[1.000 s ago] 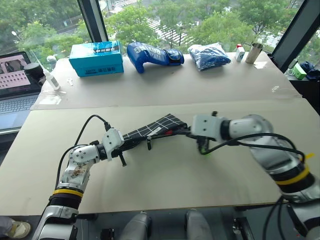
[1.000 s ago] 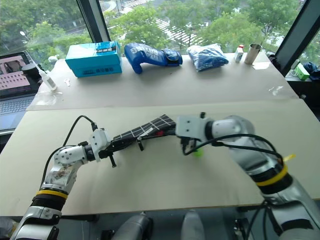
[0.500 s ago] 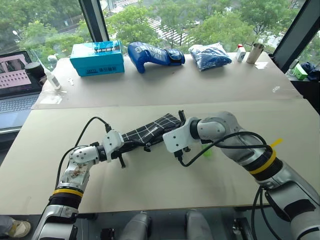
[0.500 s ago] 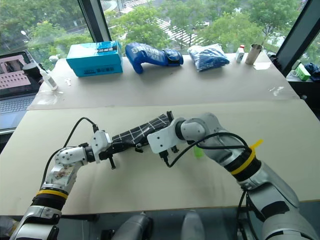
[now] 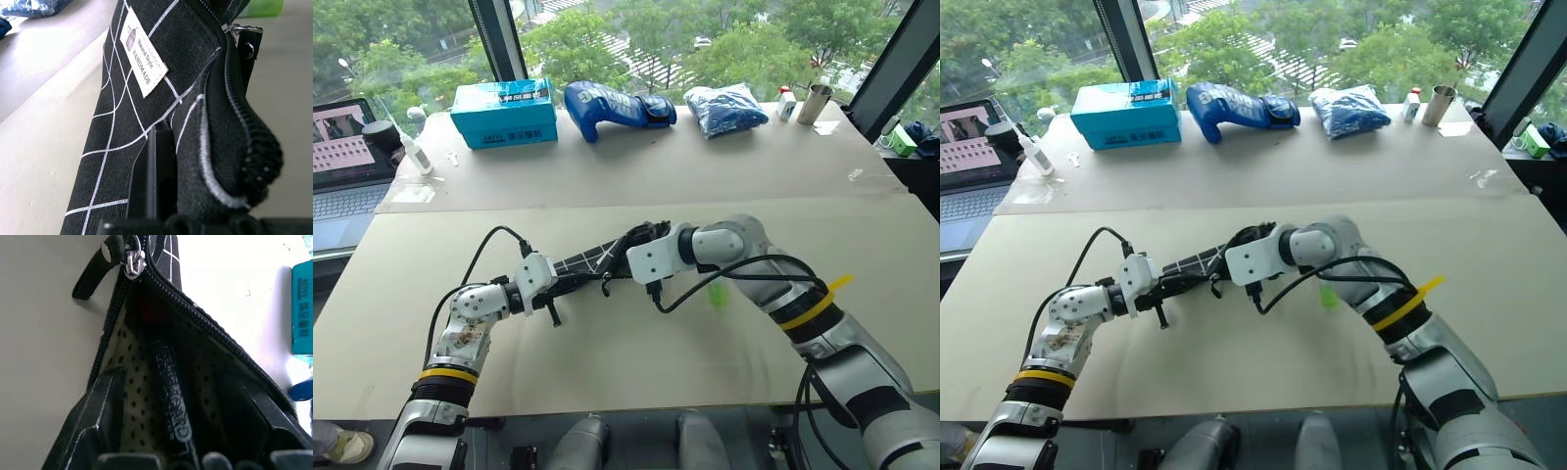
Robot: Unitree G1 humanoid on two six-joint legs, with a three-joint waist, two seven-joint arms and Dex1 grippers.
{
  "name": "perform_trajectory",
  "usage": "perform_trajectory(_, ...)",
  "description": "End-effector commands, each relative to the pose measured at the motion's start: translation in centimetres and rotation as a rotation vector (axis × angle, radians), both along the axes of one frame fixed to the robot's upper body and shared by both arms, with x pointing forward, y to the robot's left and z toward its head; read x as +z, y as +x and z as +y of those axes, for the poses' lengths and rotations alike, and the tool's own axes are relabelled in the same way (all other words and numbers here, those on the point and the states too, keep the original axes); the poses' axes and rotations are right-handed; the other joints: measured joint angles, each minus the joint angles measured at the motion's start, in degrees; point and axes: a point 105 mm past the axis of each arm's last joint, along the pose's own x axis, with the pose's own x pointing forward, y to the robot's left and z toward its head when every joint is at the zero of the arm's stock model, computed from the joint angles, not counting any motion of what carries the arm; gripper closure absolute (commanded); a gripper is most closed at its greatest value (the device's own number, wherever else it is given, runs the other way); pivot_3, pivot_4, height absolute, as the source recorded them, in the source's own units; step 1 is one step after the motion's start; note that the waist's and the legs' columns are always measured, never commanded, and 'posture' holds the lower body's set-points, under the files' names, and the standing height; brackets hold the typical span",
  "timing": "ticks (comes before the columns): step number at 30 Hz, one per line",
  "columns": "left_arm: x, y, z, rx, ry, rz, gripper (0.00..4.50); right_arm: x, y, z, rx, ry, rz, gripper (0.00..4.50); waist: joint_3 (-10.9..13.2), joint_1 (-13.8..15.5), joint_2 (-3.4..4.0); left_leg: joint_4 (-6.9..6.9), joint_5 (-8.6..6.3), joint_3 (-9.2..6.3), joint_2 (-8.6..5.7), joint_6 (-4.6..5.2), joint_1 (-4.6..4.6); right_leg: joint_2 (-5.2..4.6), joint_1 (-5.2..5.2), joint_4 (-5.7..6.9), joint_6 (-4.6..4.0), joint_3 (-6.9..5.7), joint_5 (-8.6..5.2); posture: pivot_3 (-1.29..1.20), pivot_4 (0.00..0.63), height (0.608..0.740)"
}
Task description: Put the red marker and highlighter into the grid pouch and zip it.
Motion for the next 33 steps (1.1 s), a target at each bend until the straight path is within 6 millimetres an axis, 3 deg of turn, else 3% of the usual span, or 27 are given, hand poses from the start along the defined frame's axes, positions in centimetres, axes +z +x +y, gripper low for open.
perform_trajectory(1,0.8,-0.1,-0.3,-0.014,-0.015,-0.041,4.50,5.2,-0.1,-3.4,-0.082,0.201,0.058,1.57,0.00,0.07,0.00,0.00,0.00,-0.02,0.00,0.00,-0.01,0.00,0.00,-0.02,0.00,0.00,0.00,0.00,0.150,0.740)
perform_trajectory(6,0.8,-0.2,-0.1,-0.006,-0.019,-0.041,4.50,7.8,-0.2,-8.5,-0.239,0.451,0.205,1.57,0.00,0.30,0.00,-0.01,-0.01,-0.03,0.02,0.01,0.00,0.00,0.03,-0.03,-0.01,0.00,0.00,0.00,0.150,0.740)
perform_trajectory(10,0.7,-0.3,0.3,0.012,-0.020,-0.040,4.50,5.6,0.9,-11.4,-0.541,0.557,0.306,1.57,0.00,0.19,0.00,-0.03,-0.01,-0.03,0.05,0.02,0.02,0.00,0.02,-0.01,-0.03,0.01,0.02,0.00,0.150,0.740)
perform_trajectory(16,0.6,-0.4,0.5,0.023,-0.026,-0.034,4.50,1.4,-0.5,-11.3,-0.771,0.633,0.478,1.57,0.00,0.25,0.00,-0.01,-0.01,-0.05,0.09,0.01,-0.18,-0.07,-0.22,0.06,-0.05,0.09,0.03,0.00,0.150,0.740)
perform_trajectory(20,0.6,-0.3,0.4,0.018,-0.025,-0.031,4.50,-1.2,-1.4,-11.3,-0.871,0.584,0.488,1.57,0.00,0.41,0.00,0.02,-0.01,-0.08,0.07,0.02,-0.19,-0.11,-0.19,0.04,-0.04,0.09,0.04,0.00,0.150,0.740)
perform_trajectory(27,0.6,0.0,0.2,0.013,-0.018,-0.033,4.50,-2.8,-1.8,-12.3,-0.991,0.567,0.484,1.57,0.00,0.42,0.00,0.03,0.00,0.00,0.04,0.01,-0.17,-0.08,-0.16,0.04,-0.03,0.08,0.06,0.00,0.150,0.740)
perform_trajectory(33,0.5,-0.1,0.1,0.013,-0.016,-0.031,4.50,-3.5,-2.2,-12.0,-1.009,0.567,0.514,1.57,0.00,0.40,0.00,0.03,0.00,0.07,0.04,0.01,-0.16,-0.07,-0.16,0.03,-0.03,0.07,0.06,0.00,0.150,0.740)
